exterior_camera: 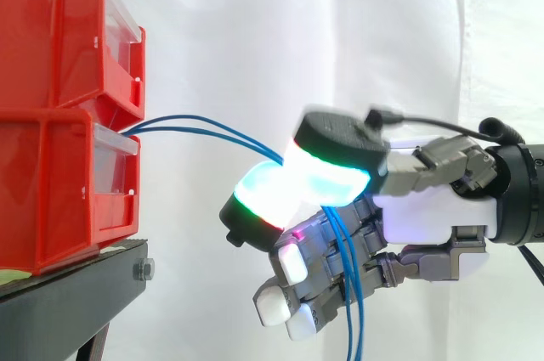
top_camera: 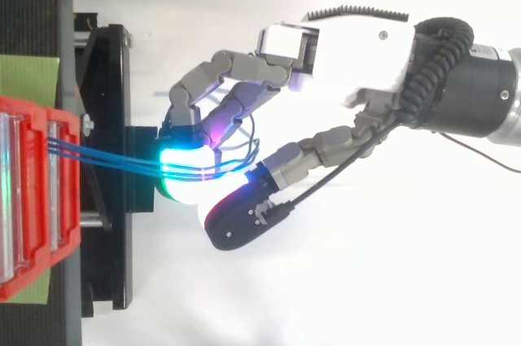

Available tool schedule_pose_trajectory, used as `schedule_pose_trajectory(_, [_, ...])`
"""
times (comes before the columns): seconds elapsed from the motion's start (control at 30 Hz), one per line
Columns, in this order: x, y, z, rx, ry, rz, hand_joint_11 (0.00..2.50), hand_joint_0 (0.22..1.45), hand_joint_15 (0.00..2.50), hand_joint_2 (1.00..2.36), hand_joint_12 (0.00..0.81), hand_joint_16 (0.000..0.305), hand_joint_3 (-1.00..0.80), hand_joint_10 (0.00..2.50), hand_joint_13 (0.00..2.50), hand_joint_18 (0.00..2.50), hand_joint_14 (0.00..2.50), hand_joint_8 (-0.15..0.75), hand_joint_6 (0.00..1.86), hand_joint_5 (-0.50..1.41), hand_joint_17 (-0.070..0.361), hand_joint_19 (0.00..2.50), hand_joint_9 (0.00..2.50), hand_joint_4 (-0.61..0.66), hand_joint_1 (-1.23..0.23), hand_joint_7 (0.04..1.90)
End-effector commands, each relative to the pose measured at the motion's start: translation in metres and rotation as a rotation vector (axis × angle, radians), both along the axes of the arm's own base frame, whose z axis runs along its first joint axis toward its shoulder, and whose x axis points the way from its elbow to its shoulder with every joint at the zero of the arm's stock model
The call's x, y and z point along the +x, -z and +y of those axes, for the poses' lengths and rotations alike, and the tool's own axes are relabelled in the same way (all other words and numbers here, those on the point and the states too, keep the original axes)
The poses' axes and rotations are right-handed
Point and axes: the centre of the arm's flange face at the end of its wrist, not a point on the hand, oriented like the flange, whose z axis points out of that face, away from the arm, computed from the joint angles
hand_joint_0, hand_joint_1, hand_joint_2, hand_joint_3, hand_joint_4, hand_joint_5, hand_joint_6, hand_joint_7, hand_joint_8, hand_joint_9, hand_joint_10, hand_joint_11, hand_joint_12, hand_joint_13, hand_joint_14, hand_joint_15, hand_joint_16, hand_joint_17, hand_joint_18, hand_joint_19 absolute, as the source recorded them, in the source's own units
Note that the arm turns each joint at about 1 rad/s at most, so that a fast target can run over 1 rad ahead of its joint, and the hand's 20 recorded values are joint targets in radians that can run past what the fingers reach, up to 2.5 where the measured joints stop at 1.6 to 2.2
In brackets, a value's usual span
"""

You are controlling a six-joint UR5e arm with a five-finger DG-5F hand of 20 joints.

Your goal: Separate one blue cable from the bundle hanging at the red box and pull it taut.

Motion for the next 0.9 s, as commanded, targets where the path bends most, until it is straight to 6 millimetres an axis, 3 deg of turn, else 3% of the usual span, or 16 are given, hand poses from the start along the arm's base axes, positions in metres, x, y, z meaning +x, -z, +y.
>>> schedule_pose_trajectory(0.0, [-0.0001,0.0000,0.0000,0.000,0.000,0.001,0.75,0.78,0.44,1.00,0.300,0.038,-0.50,0.02,0.73,0.62,0.02,0.257,0.93,-0.20,0.085,0.47,0.86,-0.01,-0.89,1.07])
schedule_pose_trajectory(0.13, [-0.0001,0.0000,0.0000,0.000,0.000,0.001,0.77,0.66,0.44,1.00,0.296,0.037,-0.50,0.02,0.73,0.62,0.02,0.261,0.93,-0.19,0.084,0.50,0.87,0.05,-0.88,1.01])
schedule_pose_trajectory(0.27, [0.0000,0.0011,0.0000,0.000,0.000,0.002,0.75,0.50,0.46,1.00,0.331,0.043,-0.50,0.02,0.74,0.63,0.02,0.293,0.91,-0.18,0.097,0.54,0.90,0.10,-0.76,1.00])
schedule_pose_trajectory(0.37, [0.0000,0.0011,0.0000,0.000,0.000,0.002,0.73,0.48,0.46,1.00,0.347,0.046,-0.50,0.02,0.76,0.65,0.02,0.309,0.90,-0.18,0.103,0.56,0.91,0.12,-0.56,0.96])
schedule_pose_trajectory(0.47, [-0.0001,0.0000,0.0000,0.000,0.000,0.001,0.73,0.55,0.47,1.00,0.331,0.043,-0.50,0.02,0.75,0.63,0.02,0.293,0.89,-0.19,0.097,0.59,0.90,0.10,-0.45,0.95])
schedule_pose_trajectory(0.6, [0.0000,0.0011,0.0000,0.000,0.000,0.002,0.73,0.62,0.48,1.00,0.325,0.041,-0.48,0.02,0.75,0.63,0.02,0.291,0.88,-0.19,0.093,0.60,0.90,0.08,-0.50,0.99])
schedule_pose_trajectory(0.87, [-0.0003,0.0001,-0.0001,-0.002,0.000,0.002,0.76,0.63,0.48,1.02,0.328,0.042,-0.21,0.02,0.75,0.64,0.02,0.298,0.90,-0.20,0.094,0.58,0.88,0.08,-0.68,1.09])
